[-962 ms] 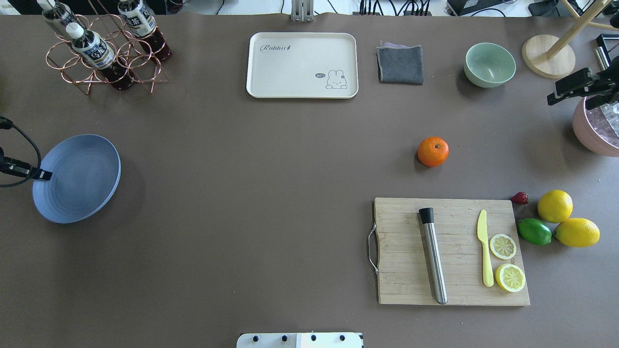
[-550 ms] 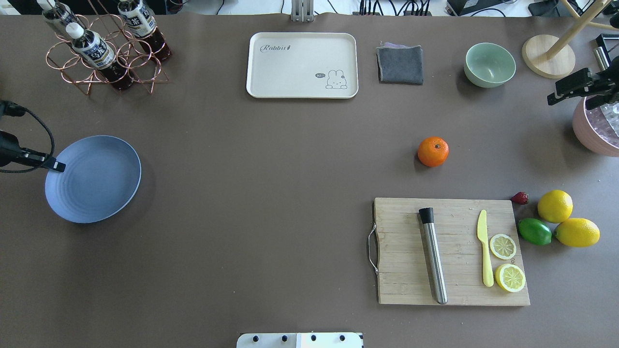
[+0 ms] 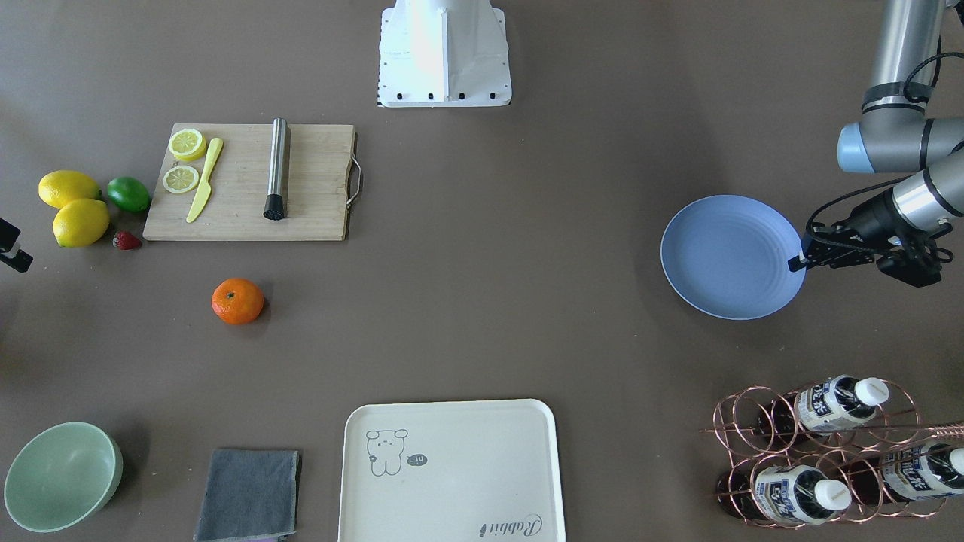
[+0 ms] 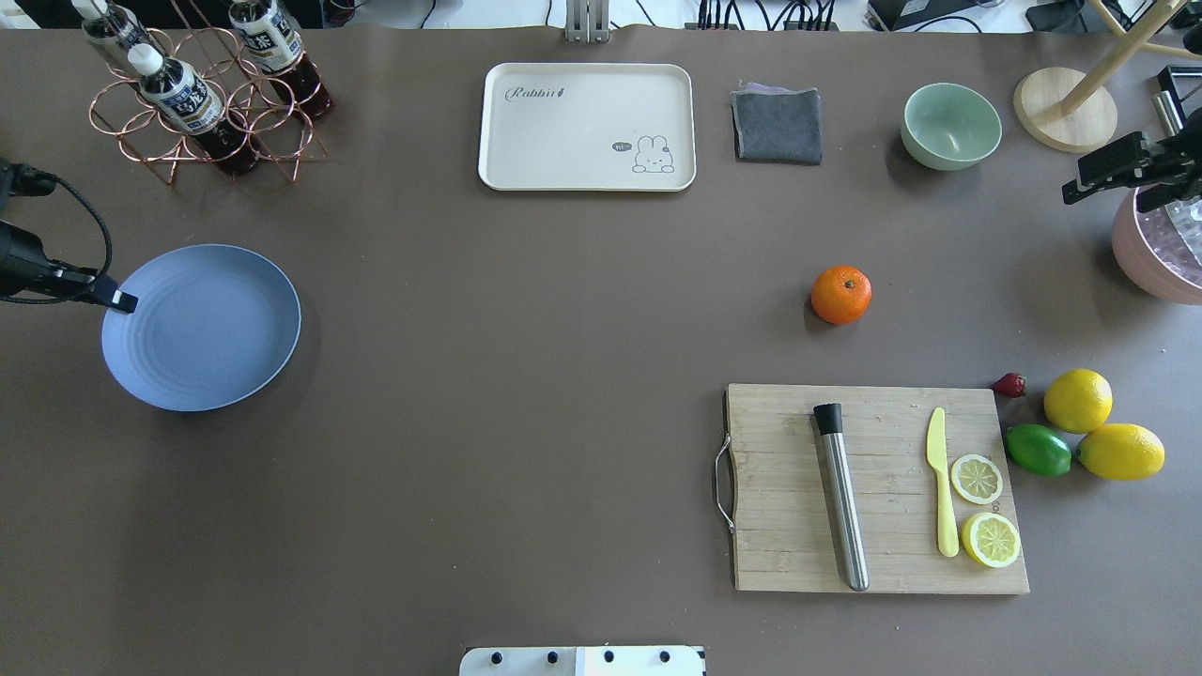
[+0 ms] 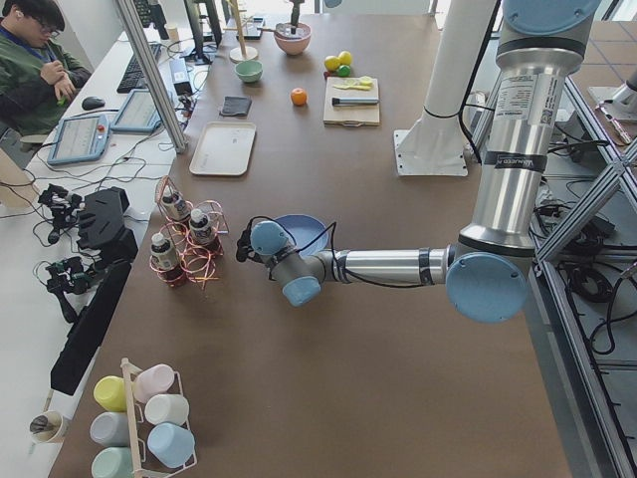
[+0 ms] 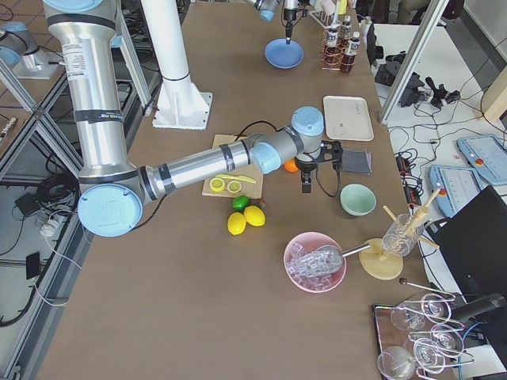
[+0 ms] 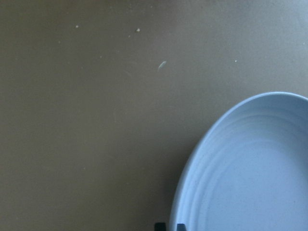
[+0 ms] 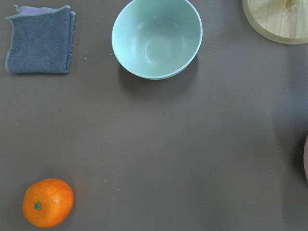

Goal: Pick orange to plate
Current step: 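Move the left gripper toward the blue plate while the right gripper moves toward the orange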

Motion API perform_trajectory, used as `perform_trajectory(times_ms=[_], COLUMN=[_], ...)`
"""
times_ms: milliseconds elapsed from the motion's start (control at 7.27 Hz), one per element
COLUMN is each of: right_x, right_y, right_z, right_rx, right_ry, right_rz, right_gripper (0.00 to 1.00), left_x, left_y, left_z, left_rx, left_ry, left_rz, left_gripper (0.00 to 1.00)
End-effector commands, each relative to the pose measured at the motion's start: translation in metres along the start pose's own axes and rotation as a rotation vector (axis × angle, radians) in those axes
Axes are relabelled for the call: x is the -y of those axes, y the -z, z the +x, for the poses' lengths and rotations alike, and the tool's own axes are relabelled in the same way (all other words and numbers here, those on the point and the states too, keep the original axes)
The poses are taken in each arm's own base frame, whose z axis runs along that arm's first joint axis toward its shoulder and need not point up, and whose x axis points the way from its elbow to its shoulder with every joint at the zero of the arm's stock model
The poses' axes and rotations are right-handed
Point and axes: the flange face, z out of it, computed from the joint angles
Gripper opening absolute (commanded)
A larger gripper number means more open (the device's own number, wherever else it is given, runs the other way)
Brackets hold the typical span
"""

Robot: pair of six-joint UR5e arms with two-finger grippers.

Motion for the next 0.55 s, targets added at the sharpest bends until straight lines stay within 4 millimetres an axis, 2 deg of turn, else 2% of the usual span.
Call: perform_trajectory(times_ms=[0, 138, 275, 412], right_x=[-0.001, -0.001, -0.007, -0.008], right_y=[0.002, 0.002, -0.008, -0.017], right_z=[-0.002, -0.004, -0.02, -0.045], right_rx=[0.002, -0.004, -0.015, -0.018], right_ry=[0.0, -0.01, 0.02, 0.012], right_rz=[0.003, 0.01, 0.004, 0.007], right_gripper=[1.0, 1.0, 1.0, 1.0], left_x=[0.004, 0.007, 0.006, 0.0], left_y=[0.02, 0.027, 0.026, 0.004], left_z=[0.031, 0.058, 0.089, 0.127], left_rx=[-0.063, -0.081, -0.082, -0.087], left_ry=[0.022, 0.074, 0.11, 0.138], left_rz=[0.001, 0.019, 0.05, 0.048], left_gripper=[0.0, 0.0, 0.0, 0.0])
